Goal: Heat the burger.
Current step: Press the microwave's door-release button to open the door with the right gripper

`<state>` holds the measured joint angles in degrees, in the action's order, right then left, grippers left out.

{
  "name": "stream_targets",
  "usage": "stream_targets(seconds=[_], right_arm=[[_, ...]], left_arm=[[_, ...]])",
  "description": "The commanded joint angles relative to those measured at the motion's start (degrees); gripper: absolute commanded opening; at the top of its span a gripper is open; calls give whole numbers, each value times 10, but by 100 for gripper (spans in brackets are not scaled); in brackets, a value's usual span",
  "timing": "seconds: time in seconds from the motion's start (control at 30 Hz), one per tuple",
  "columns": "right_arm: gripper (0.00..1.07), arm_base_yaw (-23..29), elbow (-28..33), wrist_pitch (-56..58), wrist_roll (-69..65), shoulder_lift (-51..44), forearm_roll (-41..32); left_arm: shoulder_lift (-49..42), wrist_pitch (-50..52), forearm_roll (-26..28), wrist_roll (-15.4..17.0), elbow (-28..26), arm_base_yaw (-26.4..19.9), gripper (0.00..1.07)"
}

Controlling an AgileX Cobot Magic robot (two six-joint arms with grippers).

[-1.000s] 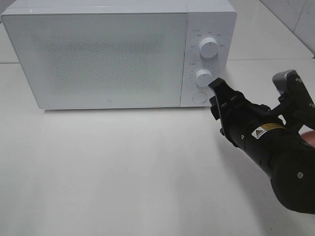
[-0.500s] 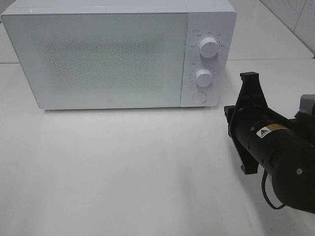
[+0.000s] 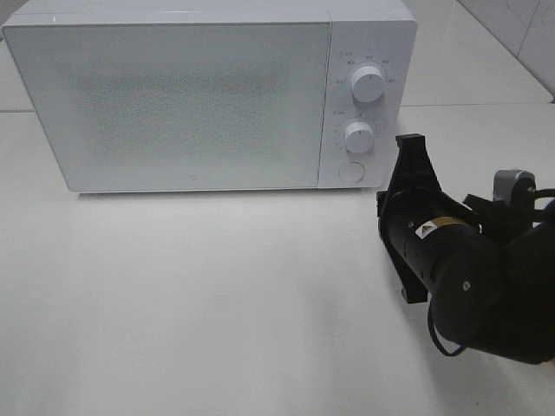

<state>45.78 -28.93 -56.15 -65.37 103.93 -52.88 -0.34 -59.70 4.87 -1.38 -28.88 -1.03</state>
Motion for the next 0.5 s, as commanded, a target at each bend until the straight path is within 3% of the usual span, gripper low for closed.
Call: stream_targets(seconds=[0.03,0.5], right_arm=[[0,-24,-30,10,-2,23,31],[0,-86,-102,40,-23,94,92]], left_arm=[[-11,3,6,0,1,-1,100],[-11,3,6,0,1,-1,100]])
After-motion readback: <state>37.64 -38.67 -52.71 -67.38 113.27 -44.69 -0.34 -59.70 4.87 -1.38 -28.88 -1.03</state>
